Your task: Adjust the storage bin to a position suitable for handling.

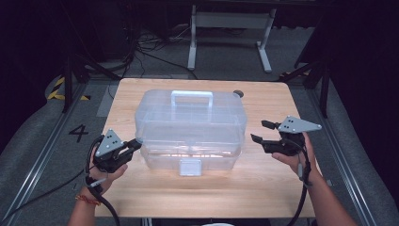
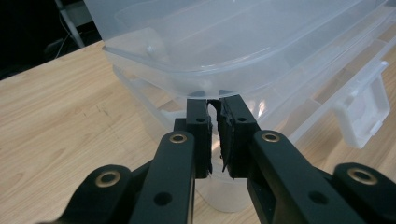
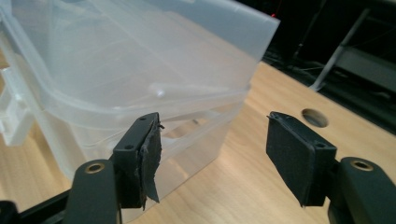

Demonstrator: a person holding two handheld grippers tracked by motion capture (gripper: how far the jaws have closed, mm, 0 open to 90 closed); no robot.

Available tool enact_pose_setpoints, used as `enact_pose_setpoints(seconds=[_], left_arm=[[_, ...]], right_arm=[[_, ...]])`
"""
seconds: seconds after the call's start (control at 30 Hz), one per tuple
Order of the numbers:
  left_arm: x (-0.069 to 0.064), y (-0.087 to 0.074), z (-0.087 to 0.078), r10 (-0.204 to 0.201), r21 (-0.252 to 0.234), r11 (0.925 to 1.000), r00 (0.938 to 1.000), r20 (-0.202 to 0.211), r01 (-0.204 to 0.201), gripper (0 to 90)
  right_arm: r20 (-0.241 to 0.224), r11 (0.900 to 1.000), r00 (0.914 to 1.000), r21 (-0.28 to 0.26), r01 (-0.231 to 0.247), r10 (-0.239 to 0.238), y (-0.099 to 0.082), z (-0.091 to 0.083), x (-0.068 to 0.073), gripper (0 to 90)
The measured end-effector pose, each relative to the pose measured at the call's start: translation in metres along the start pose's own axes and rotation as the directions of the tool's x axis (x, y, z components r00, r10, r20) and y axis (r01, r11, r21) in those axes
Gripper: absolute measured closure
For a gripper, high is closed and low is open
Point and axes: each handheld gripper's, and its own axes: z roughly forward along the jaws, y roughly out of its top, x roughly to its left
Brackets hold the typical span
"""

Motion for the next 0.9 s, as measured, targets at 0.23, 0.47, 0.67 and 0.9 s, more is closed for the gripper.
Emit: enact_pose_setpoints(seconds=[0.23,0.47,0.67,0.9], left_arm=[[0.001,0.001,0.0,0.001,-0.007,1.0,1.0,0.005,-0.001,81.9],[0.002,0.002,-0.001,0.0,-0.016,0.9999,1.0,0.01,0.0,81.3],[0.002,0.001,0.0,0.0,-0.021,0.9998,0.9999,0.013,0.001,81.4],[0.002,-0.002,-0.001,0.007,-0.025,0.9997,1.0,-0.005,-0.007,76.4]], right_arm=[[-0.01,0.9994,0.9998,0.029,0.017,-0.016,-0.006,0.011,0.007,36.2],[-0.032,0.9986,0.9994,0.051,0.015,-0.013,-0.01,0.021,0.013,36.4],[-0.021,0.9999,0.9998,0.014,0.005,-0.005,-0.009,0.027,0.016,37.0],[0.001,0.9997,1.0,-0.025,0.002,-0.002,-0.007,0.028,0.019,37.1]])
